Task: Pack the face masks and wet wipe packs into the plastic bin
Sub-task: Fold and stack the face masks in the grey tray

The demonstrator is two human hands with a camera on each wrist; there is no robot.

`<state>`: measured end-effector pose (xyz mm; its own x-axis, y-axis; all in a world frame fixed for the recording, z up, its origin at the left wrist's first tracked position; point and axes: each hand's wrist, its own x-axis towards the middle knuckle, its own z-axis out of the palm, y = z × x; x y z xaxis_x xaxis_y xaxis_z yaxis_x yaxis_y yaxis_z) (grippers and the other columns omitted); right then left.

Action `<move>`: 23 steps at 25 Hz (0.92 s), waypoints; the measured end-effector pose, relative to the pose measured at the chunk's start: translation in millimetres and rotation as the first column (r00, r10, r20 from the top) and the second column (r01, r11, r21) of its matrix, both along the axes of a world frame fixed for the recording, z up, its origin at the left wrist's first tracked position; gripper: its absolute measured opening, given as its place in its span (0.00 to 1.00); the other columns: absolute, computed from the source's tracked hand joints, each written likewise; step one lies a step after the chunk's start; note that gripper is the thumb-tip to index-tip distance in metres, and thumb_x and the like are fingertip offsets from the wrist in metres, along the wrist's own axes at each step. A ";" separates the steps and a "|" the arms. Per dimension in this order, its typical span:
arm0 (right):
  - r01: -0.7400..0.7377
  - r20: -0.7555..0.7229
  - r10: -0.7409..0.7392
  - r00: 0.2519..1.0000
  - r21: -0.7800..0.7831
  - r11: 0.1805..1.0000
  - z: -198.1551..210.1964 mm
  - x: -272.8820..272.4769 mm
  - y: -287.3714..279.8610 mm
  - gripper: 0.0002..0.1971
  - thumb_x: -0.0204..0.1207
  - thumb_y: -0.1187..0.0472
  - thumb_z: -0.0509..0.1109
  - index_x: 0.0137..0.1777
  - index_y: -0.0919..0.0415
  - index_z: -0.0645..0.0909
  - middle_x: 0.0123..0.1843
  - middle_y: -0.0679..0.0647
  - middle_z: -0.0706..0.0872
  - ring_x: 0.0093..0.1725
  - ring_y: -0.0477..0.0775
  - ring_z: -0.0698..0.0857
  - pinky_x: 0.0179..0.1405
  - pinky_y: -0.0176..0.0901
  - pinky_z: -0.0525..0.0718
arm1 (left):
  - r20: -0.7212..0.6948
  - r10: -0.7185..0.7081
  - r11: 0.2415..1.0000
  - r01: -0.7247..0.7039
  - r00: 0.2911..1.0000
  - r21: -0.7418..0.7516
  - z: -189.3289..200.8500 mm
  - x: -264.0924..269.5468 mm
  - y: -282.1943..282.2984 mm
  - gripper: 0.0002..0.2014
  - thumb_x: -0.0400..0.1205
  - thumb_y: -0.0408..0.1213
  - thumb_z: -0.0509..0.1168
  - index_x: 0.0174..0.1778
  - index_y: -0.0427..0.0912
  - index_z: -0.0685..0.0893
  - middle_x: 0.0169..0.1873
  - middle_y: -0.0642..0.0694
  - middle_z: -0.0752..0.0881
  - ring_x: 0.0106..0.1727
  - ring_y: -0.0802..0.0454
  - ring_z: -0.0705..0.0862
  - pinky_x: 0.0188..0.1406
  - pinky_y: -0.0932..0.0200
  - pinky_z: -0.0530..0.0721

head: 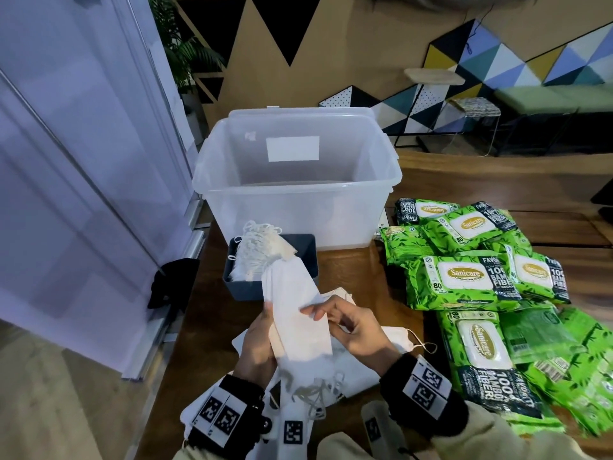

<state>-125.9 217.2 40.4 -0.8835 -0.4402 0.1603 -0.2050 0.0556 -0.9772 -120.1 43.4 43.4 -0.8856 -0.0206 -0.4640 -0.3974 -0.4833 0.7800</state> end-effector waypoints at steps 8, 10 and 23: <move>0.045 -0.291 0.006 0.957 0.166 0.985 3.1 -3.3 -11.2 0.26 0.64 0.72 0.50 0.55 0.48 0.78 0.57 0.51 0.85 0.61 0.52 0.83 0.57 0.52 0.84 | -0.120 -0.051 0.993 0.037 0.991 -0.116 -10.2 -11.3 -6.2 0.52 0.38 0.62 0.83 0.53 0.35 0.79 0.38 0.44 0.90 0.38 0.53 0.90 0.32 0.62 0.86; 0.100 -0.214 -0.073 0.974 0.118 0.988 9.4 -10.0 -1.8 0.28 0.66 0.76 0.52 0.54 0.46 0.80 0.58 0.50 0.86 0.61 0.51 0.83 0.60 0.48 0.83 | -0.111 -0.040 0.995 0.029 0.993 -0.100 -10.1 -13.2 -5.5 0.50 0.38 0.60 0.84 0.53 0.39 0.79 0.42 0.45 0.89 0.38 0.54 0.90 0.31 0.63 0.86; 0.093 0.621 -0.136 0.772 0.102 0.990 45.4 -52.3 -23.4 0.19 0.80 0.50 0.64 0.56 0.68 0.81 0.50 0.59 0.90 0.47 0.51 0.88 0.55 0.45 0.84 | -0.109 -0.280 0.954 0.264 0.954 -0.140 7.2 6.5 5.5 0.14 0.83 0.24 0.57 0.64 0.32 0.77 0.39 0.48 0.92 0.39 0.54 0.90 0.34 0.63 0.86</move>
